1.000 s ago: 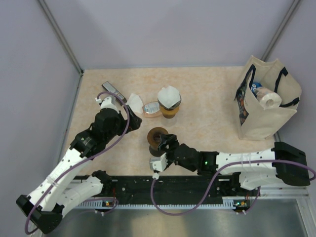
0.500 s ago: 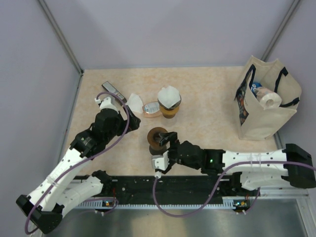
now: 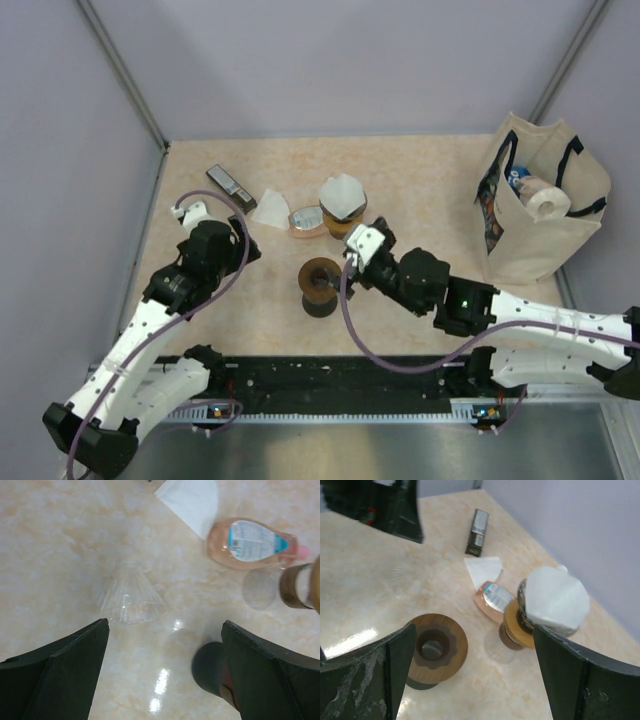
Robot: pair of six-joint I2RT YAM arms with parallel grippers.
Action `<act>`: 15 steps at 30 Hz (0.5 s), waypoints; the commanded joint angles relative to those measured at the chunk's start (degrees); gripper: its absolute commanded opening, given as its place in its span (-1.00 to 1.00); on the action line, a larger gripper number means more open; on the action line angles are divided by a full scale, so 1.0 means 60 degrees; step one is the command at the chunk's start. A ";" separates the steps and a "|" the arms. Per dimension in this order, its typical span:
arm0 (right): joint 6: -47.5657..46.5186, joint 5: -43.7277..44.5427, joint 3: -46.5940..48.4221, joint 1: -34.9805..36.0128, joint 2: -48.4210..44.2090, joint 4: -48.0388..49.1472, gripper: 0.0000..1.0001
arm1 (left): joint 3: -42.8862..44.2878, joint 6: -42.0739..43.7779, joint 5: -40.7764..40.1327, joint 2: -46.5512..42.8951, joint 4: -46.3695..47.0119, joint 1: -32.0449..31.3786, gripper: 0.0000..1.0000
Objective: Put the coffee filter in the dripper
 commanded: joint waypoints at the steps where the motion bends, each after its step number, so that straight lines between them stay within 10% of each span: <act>1: 0.2711 0.1257 0.0402 -0.0906 -0.0064 -0.0951 0.98 | -0.0699 -0.0024 -0.0598 0.0298 -0.0119 0.0841 0.98; 15: 0.4121 0.0848 -0.0521 -0.2138 -0.1090 -0.1582 0.97 | -0.1343 0.1071 0.0365 0.1164 0.1253 0.0945 0.86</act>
